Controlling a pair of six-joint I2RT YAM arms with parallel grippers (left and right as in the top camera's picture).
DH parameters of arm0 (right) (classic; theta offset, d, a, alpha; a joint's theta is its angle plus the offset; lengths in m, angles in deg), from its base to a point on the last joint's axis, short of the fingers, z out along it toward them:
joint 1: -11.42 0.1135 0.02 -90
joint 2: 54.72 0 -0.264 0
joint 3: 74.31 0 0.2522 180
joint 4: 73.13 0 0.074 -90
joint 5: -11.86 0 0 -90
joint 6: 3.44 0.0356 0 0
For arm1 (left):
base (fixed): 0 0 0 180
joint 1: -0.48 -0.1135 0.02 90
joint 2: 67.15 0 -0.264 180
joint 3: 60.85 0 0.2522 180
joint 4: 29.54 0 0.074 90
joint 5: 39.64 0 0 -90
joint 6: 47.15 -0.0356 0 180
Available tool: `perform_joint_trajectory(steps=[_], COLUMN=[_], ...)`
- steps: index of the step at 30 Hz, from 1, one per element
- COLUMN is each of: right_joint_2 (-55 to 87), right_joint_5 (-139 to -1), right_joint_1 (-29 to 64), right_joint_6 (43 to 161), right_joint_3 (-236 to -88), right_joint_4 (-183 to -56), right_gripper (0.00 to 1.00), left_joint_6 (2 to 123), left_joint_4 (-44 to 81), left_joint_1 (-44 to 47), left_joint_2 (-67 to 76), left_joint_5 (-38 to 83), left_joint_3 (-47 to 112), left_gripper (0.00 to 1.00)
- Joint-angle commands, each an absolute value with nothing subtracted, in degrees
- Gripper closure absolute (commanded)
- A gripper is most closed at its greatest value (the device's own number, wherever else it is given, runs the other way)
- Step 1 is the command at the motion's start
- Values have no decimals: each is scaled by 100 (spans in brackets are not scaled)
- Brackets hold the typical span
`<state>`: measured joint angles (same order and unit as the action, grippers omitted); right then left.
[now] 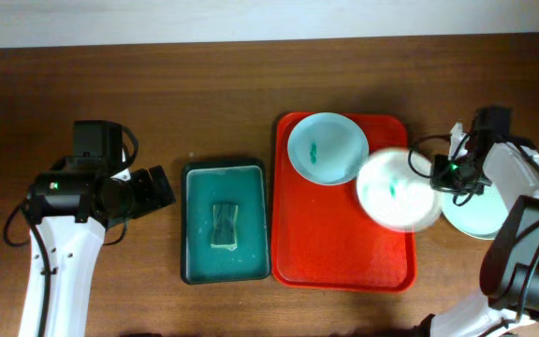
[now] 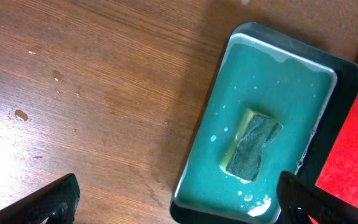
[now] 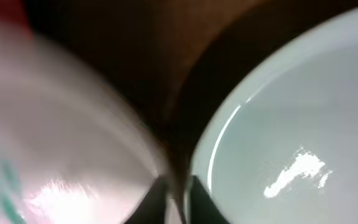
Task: Clean dirty plates on tray and stack at the side
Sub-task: 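Grasp the rim of the next stained plate with the right gripper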
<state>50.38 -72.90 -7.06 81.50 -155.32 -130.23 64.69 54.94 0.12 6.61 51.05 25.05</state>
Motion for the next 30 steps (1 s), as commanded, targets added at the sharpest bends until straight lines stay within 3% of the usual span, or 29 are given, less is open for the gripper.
perform_joint_trajectory(steps=[1,7,12,15,19,23,28,30], right_joint_2=[4968,3751,3458,3458,3458,3353,2393,1834], right_joint_5=[-7417,-6674,-6482,-6484,-6460,-6490,-6652,-6650], right_joint_1=[-702,-641,251,1239,1777,1768,1779,1779], right_joint_6=[8143,8712,8773,9938,11179,11037,10043,9877], right_joint_3=[-15523,-15602,-15344,-14172,-13084,-13746,-15018,-15333], right_joint_4=[-13353,-14422,-15556,-14717,-12988,-13495,-14332,-14513], right_gripper=[96,96,96,96,96,74,72,72], left_joint_6=[6356,6356,6356,6356,6353,6266,6343,6465], left_joint_4=[5487,5487,5487,5487,5487,5828,5784,5597], left_joint_1=[-12,-12,-12,-12,-12,-12,-12,-12], left_joint_2=[639,639,639,639,639,637,639,639], left_joint_5=[5164,5164,5164,5164,5164,5209,5094,4381], left_joint_3=[2594,2594,2594,2594,2594,2594,2592,2592], left_gripper=[1,1,1,1,1,1,1,1])
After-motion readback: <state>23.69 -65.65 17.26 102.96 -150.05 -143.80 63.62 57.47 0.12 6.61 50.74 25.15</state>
